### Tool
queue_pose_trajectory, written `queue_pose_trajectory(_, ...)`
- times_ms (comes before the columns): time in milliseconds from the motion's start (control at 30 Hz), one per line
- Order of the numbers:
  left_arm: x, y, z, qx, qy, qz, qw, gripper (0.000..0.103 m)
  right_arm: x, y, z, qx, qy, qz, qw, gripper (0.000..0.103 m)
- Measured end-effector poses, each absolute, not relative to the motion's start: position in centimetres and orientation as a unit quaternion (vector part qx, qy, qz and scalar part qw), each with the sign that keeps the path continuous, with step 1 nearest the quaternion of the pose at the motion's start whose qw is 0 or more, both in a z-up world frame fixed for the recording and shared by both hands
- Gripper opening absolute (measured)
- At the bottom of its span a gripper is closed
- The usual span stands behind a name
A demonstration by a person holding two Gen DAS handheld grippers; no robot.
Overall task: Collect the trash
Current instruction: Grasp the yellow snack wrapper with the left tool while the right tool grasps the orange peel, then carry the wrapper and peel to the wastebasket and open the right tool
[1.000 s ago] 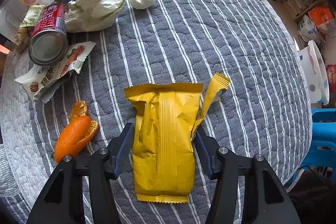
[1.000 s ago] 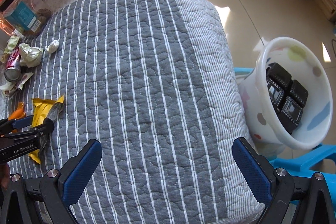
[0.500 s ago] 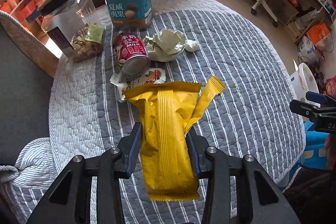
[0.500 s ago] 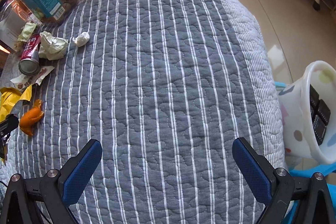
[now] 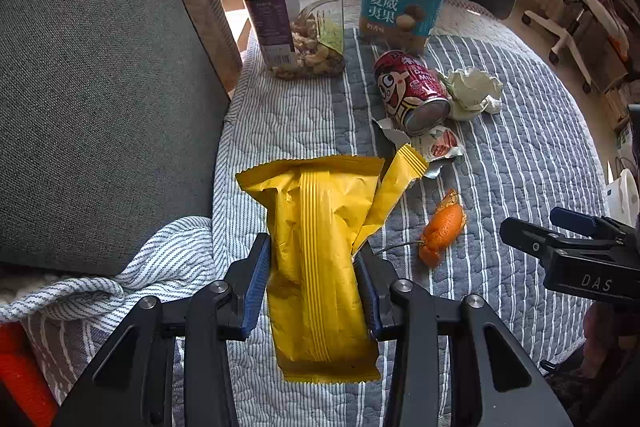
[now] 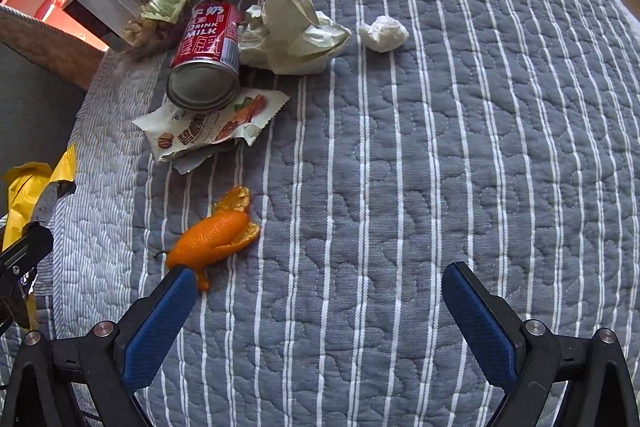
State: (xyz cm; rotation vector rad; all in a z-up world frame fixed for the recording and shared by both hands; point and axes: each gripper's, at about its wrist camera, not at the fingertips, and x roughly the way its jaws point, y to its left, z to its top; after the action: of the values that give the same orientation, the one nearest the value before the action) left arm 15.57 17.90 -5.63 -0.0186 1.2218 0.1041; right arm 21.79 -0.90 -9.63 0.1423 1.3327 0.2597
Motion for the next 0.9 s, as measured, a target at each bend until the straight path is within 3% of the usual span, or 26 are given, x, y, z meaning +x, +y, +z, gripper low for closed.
queue_pose_trajectory(267, 15.6, 20.1, -6.7, -0.024, 0.588, 0.055, 0.807, 0.042, 22.7, 2.6, -12.8, 0.109, 0.626, 0.117, 0.763, 0.074)
queue_pose_trajectory(367, 15.6, 20.0, -6.9, -0.026, 0.590, 0.052, 0.805, 0.042, 22.7, 3.6, -13.3, 0.111, 0.628, 0.129, 0.759, 0.059)
queue_pose_trajectory(433, 15.6, 19.9, -6.9, -0.024, 0.590, 0.049, 0.806, 0.042, 22.6, 3.9, -13.6, 0.108, 0.630, 0.135, 0.757, 0.044)
queue_pose_trajectory(533, 15.6, 19.7, -6.8, -0.023, 0.588, 0.048, 0.807, 0.042, 22.6, 4.0, -13.2, 0.104, 0.625, 0.143, 0.761, 0.036)
queue_pose_trajectory(900, 15.5, 18.0, -5.7, -0.045, 0.577, 0.015, 0.815, 0.042, 21.4, -0.4, -9.1, 0.079, 0.596, 0.140, 0.787, 0.030)
